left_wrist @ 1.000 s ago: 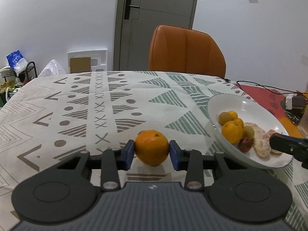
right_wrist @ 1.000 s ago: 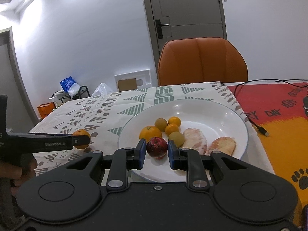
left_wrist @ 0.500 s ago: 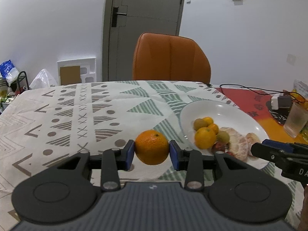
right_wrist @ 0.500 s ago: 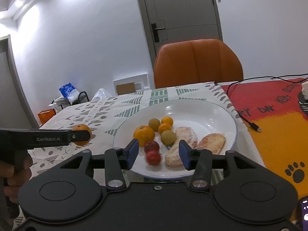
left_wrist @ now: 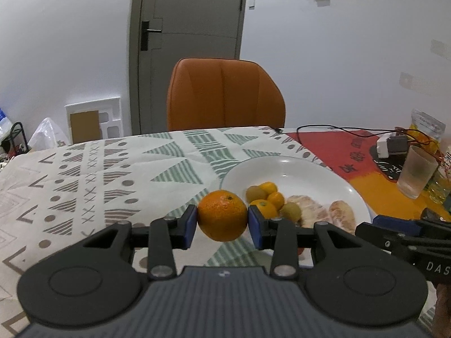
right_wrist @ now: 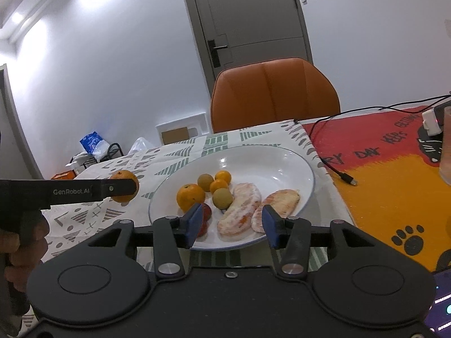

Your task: Organize fruits

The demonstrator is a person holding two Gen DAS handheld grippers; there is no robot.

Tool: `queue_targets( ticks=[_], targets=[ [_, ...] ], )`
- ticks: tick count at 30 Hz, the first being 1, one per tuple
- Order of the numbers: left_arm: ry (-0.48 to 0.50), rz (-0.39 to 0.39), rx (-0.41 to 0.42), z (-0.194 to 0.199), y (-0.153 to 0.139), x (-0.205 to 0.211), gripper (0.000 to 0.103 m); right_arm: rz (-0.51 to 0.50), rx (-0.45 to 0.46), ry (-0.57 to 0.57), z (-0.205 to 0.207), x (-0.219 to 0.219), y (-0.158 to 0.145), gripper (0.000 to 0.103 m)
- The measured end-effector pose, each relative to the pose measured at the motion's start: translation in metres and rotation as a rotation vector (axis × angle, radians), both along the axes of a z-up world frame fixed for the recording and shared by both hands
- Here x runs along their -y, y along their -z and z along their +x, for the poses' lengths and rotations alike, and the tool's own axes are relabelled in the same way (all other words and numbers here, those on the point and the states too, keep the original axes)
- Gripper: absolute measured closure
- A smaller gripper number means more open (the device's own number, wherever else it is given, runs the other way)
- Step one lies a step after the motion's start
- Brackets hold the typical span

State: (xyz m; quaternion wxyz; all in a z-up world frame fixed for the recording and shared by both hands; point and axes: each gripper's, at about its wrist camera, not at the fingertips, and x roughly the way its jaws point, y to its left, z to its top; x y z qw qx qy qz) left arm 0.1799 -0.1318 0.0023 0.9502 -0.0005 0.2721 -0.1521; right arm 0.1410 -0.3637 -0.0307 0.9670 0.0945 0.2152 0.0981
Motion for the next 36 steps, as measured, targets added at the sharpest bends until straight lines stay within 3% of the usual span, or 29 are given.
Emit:
queue_targets(
  ticks=[11, 18, 23, 25, 27, 36],
  targets=[
    [0.054, 0.002, 0.004, 0.001, -0.004, 0.02, 0.064, 0.016, 0.004, 0.014, -0.006, 0.011, 0.001, 0.049],
    [0.011, -0.007, 0.026, -0.005, -0.013, 0.016, 0.047, 0.032, 0.003, 0.005, -0.005, 0.012, 0.003, 0.049],
    [-0.032, 0.007, 0.023, -0.01, -0.015, 0.002, 0.042, 0.033, 0.012, -0.016, -0.006, 0.005, 0.0, 0.047],
    [-0.052, 0.008, 0.029, -0.014, -0.016, -0.005, 0.029, 0.033, 0.015, -0.022, -0.007, 0.002, -0.001, 0.046],
    [-0.068, 0.01, 0.045, -0.019, -0.018, -0.01, 0.023, 0.032, 0.019, -0.03, -0.009, -0.001, -0.003, 0.043],
    [-0.118, 0.037, 0.038, -0.036, -0.022, -0.033, 0.018, 0.011, 0.025, -0.05, -0.019, -0.014, -0.009, 0.038]
  ],
)
